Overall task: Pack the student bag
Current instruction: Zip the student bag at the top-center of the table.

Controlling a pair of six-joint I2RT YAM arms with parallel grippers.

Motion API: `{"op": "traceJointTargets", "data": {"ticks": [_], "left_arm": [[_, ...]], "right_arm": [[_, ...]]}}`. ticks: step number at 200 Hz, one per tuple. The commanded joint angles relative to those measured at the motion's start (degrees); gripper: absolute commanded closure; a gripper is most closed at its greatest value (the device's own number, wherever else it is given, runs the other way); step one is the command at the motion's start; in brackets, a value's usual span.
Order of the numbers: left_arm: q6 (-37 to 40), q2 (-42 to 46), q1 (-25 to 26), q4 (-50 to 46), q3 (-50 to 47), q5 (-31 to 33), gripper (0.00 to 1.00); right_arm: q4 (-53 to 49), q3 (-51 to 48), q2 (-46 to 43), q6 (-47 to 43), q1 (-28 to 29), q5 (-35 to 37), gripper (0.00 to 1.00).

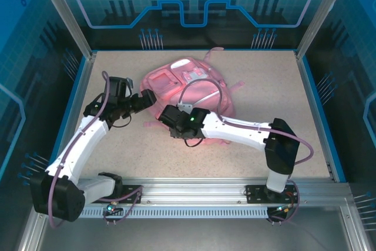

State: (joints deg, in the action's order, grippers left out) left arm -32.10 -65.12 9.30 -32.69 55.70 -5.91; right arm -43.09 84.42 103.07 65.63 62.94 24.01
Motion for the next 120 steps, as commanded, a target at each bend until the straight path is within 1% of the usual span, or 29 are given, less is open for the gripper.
{"op": "traceJointTargets", "data": {"ticks": [1,23,50,100,120], "left_arm": [[0.1,1.3,-1.0,-0.7,-0.3,-1.7,0.01],[0.4,1.1,-1.1,-0.6,-0.1,-2.8,0.01],[0.3,0.7,-1.2,0.0,-0.6,-3.5,0.01],[-0.6,-0.1,-1.2,1.1,-0.9,-4.5,0.01],[-1.4,-0.4,-1.2,1.8,-0.9,-4.9,0.01]], "right_arm": [[-2.0,3.8,2.3,3.4,-0.2,4.6,0.67],[-2.7,5.1,4.0,4.4,-1.1,5.0,0.68],[-3.0,5.9,5.5,4.6,-2.0,5.5,0.73],[-5.0,8.6,8.8,4.1,-3.0,5.7,0.78],[-5.4,9.1,9.6,4.3,-3.1,6.0,0.83]]}}
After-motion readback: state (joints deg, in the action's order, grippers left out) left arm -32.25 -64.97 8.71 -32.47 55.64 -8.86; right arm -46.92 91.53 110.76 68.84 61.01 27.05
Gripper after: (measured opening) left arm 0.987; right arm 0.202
